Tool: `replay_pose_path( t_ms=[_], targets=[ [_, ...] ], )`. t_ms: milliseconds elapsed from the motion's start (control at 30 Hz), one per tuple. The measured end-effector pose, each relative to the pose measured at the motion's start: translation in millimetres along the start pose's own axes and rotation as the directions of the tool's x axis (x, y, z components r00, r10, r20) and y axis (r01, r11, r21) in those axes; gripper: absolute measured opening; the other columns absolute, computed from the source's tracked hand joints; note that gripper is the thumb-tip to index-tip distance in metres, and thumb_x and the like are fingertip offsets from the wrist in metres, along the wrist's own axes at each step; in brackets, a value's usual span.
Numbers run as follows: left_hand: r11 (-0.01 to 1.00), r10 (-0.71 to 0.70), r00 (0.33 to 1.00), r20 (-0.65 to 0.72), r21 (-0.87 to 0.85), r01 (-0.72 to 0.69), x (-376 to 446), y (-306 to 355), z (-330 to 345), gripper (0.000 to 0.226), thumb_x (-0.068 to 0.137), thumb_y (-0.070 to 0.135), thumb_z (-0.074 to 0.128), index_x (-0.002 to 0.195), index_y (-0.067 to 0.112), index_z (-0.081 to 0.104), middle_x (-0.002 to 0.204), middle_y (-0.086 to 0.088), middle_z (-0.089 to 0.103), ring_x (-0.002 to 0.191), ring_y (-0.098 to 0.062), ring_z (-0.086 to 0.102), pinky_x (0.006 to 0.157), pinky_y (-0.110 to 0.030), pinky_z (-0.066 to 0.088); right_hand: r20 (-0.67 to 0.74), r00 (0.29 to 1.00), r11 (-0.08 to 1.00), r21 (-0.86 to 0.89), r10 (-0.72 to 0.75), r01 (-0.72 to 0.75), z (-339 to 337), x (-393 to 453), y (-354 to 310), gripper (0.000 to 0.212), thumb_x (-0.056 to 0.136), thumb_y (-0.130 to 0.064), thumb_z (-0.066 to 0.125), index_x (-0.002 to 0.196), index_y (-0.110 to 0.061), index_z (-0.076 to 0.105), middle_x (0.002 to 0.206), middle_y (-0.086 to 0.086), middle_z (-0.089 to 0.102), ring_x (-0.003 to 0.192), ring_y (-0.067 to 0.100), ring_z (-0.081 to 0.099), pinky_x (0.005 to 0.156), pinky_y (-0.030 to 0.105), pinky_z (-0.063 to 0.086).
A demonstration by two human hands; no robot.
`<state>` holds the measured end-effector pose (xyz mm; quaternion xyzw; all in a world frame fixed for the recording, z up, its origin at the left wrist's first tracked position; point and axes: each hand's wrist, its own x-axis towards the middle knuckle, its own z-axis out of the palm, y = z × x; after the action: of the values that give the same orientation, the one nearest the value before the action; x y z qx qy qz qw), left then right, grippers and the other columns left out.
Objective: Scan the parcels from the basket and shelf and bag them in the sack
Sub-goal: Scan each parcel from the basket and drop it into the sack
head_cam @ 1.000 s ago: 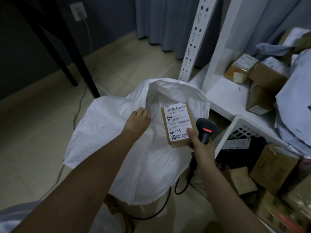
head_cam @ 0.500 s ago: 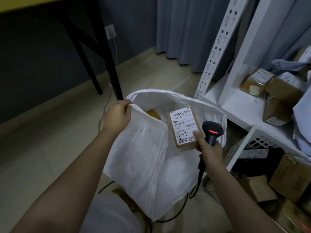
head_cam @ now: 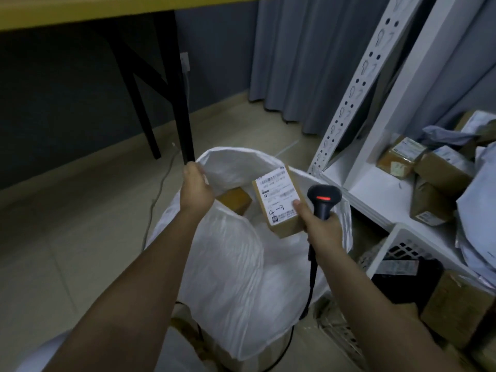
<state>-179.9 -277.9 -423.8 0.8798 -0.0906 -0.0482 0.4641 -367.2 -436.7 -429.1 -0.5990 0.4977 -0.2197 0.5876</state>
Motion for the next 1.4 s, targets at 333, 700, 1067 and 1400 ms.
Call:
replay_pose_path(
  t_ms=[333,700,1067,1400],
  targets=[
    [0.939,0.329,0.907,0.262,0.011,-0.344,9,-22,-32,0.046,0.091,-0.011,0.045,0.127,0.013,0.061,0.125,0.001,0.056,0.111,-0.005,0.047,0.083,0.004,0.03,-0.038,0.999,0.998,-0.055,0.011,-0.013,12,35,17,0.06,0.067,-0.048,0.084,0.108,-0.011,0.059,0.098,0.002,0.068,0.085,0.017,0.065,0.073,0.032,0.053],
    [0.969,0.229,0.942,0.247,0.037,-0.245,3,-23,-18,0.055,0.097,0.0,0.04,0.144,0.029,0.043,0.147,0.0,0.044,0.133,-0.017,0.041,0.107,-0.024,0.034,0.126,0.982,0.99,-0.006,0.139,-0.139,48,33,40,0.042,0.075,-0.037,0.081,0.1,-0.011,0.059,0.085,0.009,0.064,0.07,0.019,0.059,0.059,0.029,0.046],
    [0.837,0.452,0.885,0.108,0.293,-0.463,-75,17,47,0.057,0.081,-0.009,0.05,0.129,0.02,0.059,0.151,-0.024,0.025,0.138,-0.042,0.022,0.11,-0.052,0.023,-0.023,0.982,0.981,0.071,0.185,-0.183,-125,-52,68,0.012,0.088,-0.016,0.07,0.096,-0.01,0.063,0.067,0.007,0.063,0.052,0.017,0.059,0.049,0.027,0.045],
    [0.712,0.562,0.488,0.667,-0.091,-0.696,-212,68,190,0.034,0.087,-0.003,0.054,0.118,0.006,0.066,0.125,-0.019,0.057,0.118,-0.037,0.051,0.101,-0.039,0.04,-0.34,0.93,0.99,0.084,0.137,-0.115,-278,-96,105,0.012,0.092,-0.017,0.065,0.101,-0.011,0.06,0.072,0.009,0.063,0.047,0.003,0.059,0.046,0.016,0.044]
  ],
)
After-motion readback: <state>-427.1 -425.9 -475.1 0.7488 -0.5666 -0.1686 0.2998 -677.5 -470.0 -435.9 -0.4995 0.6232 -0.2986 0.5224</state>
